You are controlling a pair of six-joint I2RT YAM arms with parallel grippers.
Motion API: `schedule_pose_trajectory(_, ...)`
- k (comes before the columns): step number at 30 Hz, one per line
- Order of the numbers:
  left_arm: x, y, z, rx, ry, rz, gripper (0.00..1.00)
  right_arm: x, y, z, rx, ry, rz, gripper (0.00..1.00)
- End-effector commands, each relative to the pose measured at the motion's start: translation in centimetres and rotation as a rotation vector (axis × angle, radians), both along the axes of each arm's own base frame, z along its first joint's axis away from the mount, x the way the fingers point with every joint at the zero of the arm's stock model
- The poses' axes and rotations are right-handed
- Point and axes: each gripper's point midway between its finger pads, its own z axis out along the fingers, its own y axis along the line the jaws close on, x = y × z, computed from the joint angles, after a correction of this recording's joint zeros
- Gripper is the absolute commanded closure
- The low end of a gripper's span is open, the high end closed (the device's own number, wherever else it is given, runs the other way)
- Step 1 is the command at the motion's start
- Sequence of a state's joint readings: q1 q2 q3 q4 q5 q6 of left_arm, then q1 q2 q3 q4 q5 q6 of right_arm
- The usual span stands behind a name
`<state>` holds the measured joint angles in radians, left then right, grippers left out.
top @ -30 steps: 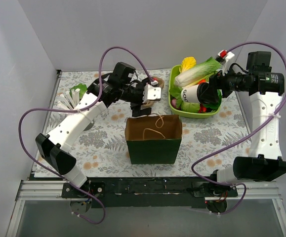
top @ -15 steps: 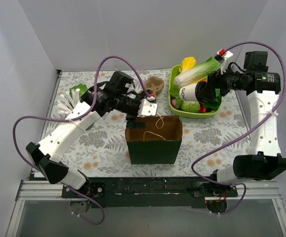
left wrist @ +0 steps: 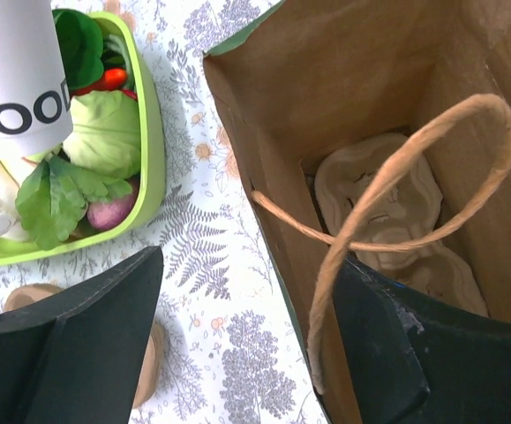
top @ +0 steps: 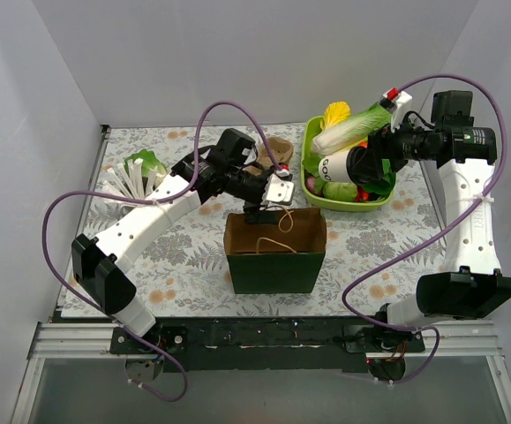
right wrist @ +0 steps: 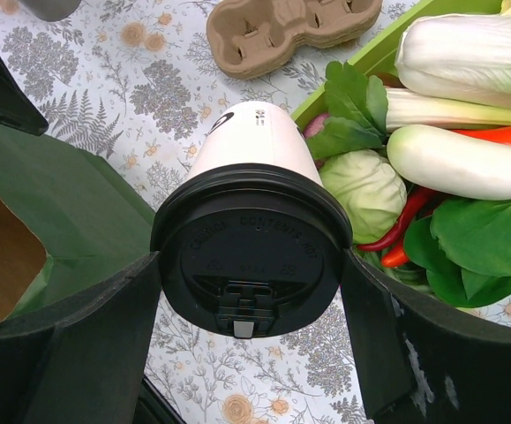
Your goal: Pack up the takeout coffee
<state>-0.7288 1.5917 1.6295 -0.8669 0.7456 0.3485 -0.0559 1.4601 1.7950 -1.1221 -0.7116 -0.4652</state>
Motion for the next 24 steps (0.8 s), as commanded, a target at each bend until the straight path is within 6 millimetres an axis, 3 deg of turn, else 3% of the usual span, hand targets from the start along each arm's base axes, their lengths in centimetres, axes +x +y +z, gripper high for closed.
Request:
schedule_pose_trajectory(1, -0.9, -1.3, 2.9, -0.097, -0.023, -0.081, 0.27, 0.1, 0.2, 1.1, 0.006, -0.045, -0.003, 0.99)
schedule_pose_trajectory(8, -1.1, -2.8, 5.9, -0.197, 0.003, -0.108, 0.37, 0.5, 0.3, 0.6, 0.012, -0.028, -0.004, 0.99)
schedule_pose_trajectory(18, -0.4, -3.5, 4.7, -0.153, 0.079, -0.096, 0.43, 1.1, 0.6, 0.3, 0.017, -0.015, -0.002, 0.99)
schedule_pose_trajectory(24, 0.5, -4.0, 4.1, -0.122, 0.139, -0.047, 0.62, 0.8, 0.7, 0.1, 0.014, -0.01, -0.002, 0.99)
